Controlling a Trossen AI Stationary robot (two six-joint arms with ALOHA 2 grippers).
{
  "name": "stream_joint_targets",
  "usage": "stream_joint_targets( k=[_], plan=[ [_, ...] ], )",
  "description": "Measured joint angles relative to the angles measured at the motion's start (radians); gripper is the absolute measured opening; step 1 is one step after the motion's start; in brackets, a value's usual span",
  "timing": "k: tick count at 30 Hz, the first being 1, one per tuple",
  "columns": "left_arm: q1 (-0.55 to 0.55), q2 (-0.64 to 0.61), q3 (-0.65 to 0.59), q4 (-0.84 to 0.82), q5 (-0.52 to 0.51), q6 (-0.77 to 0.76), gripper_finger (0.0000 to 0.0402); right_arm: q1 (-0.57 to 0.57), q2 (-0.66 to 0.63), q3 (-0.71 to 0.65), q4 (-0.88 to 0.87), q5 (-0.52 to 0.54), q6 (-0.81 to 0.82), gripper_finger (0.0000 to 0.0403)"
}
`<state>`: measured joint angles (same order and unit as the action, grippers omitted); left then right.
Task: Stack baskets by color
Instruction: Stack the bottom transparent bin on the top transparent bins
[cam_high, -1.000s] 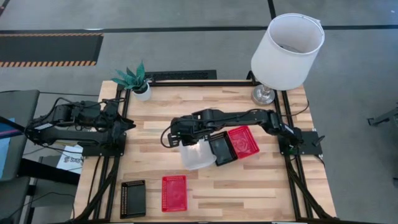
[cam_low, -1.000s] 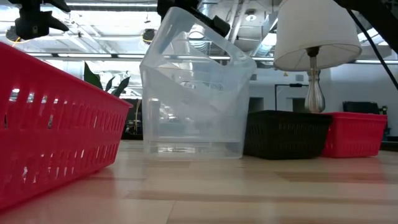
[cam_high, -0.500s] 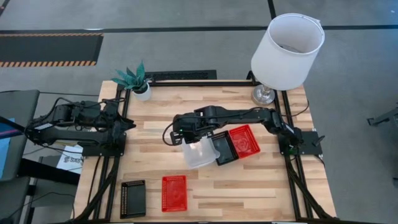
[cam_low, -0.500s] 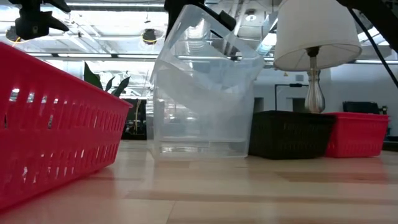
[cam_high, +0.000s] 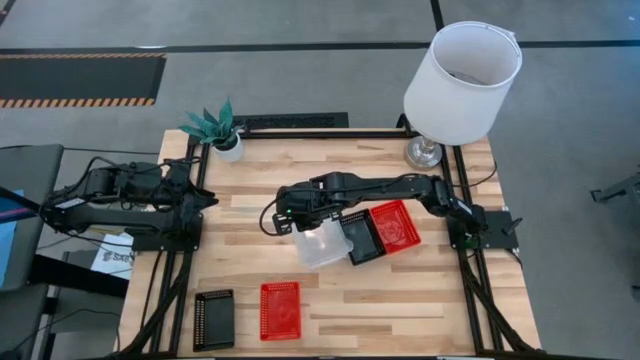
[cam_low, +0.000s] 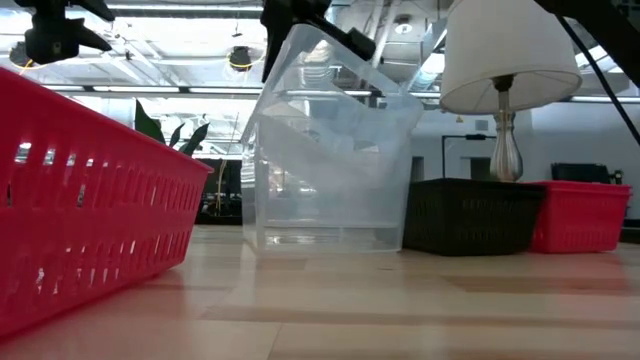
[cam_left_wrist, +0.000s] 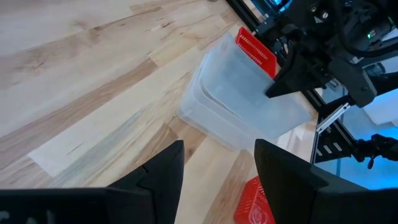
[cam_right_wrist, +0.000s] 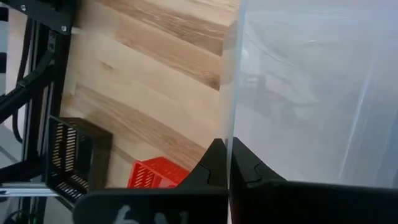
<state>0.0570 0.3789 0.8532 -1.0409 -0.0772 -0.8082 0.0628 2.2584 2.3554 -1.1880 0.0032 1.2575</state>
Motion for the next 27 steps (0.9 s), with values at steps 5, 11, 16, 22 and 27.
stream_joint_targets(
  k=[5, 11, 16, 22, 27],
  plan=[
    [0.0, 0.0, 0.0, 0.0, -0.014, 0.0, 0.0183, -0.004, -0.016, 0.002, -0.06, 0.003, -0.003, 0.0],
    [0.0, 0.0, 0.0, 0.0, -0.014, 0.0, 0.0183, -0.007, -0.014, 0.001, -0.064, 0.004, -0.017, 0.0],
    [0.0, 0.0, 0.0, 0.0, -0.016, 0.0, 0.0183, -0.009, -0.014, -0.002, -0.086, 0.02, -0.02, 0.0],
    [0.0, 0.0, 0.0, 0.0, -0.017, 0.0, 0.0183, -0.009, -0.013, -0.005, -0.1, 0.026, -0.026, 0.0],
    [0.0, 0.0, 0.0, 0.0, -0.025, 0.003, 0.0183, -0.01, -0.013, -0.005, -0.1, 0.031, -0.031, 0.0]
  ],
)
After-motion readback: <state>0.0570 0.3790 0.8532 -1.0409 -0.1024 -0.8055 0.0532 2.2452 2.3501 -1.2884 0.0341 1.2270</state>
